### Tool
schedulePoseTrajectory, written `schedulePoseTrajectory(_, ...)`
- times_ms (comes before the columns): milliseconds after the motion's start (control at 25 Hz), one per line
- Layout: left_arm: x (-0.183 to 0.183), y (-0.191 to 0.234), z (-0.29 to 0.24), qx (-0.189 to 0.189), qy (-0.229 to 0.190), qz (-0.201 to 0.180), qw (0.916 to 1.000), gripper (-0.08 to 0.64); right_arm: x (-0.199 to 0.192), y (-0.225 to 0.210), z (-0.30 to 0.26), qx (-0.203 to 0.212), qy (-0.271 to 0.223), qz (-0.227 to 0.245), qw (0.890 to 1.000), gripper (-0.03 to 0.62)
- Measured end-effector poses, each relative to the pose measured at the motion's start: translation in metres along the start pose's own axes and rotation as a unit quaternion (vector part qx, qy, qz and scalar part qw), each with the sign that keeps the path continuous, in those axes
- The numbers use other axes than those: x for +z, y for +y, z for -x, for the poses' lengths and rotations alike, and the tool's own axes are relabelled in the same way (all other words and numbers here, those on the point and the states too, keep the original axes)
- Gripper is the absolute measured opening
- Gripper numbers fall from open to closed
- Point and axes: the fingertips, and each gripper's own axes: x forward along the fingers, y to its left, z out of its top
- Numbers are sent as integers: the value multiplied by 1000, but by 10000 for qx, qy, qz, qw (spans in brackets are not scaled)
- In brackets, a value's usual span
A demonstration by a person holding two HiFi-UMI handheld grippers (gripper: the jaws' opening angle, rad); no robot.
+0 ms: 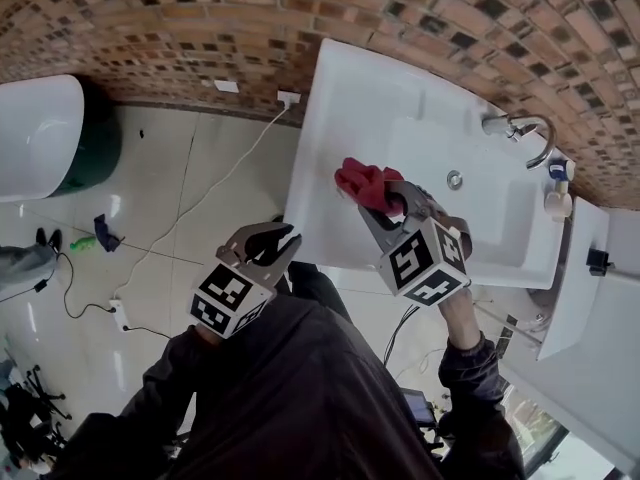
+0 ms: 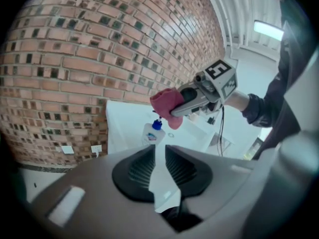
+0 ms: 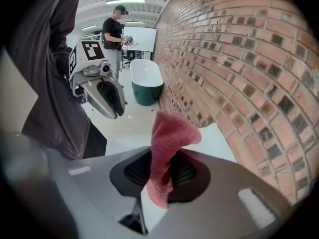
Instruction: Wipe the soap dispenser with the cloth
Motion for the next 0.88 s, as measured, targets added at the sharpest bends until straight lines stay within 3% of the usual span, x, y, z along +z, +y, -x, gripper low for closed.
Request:
schedulePoseTrajectory(160,6,24,1,-76,46,-83,9999,41,-23,13,12,-38,-113,-808,9967,67)
schedulePoseTrajectory(320,7,40,-1,-146,158,-115,9997,41,-25,14,21,-611,-1133,-1520,9800,67)
schedulePoseTrajectory(400,9,43,-3,-217,197,-191,9994,41,-36,18,16,-744,-1173,-1846,9729,67)
schedulePoseTrajectory(520,12,42,-6,-323,232,-265,9989,41,-55,31,-3,-644,-1027,-2418,9627,67)
schedulePoseTrajectory(640,15,38,-10,-461,260,-328,9981,41,-58,34,-16,-478,-1236,-2972,9456,67)
schedulePoseTrajectory(880,19,33,-15,-593,289,-439,9969,41,-70,33,-45,-303,-1213,-3503,9283,67)
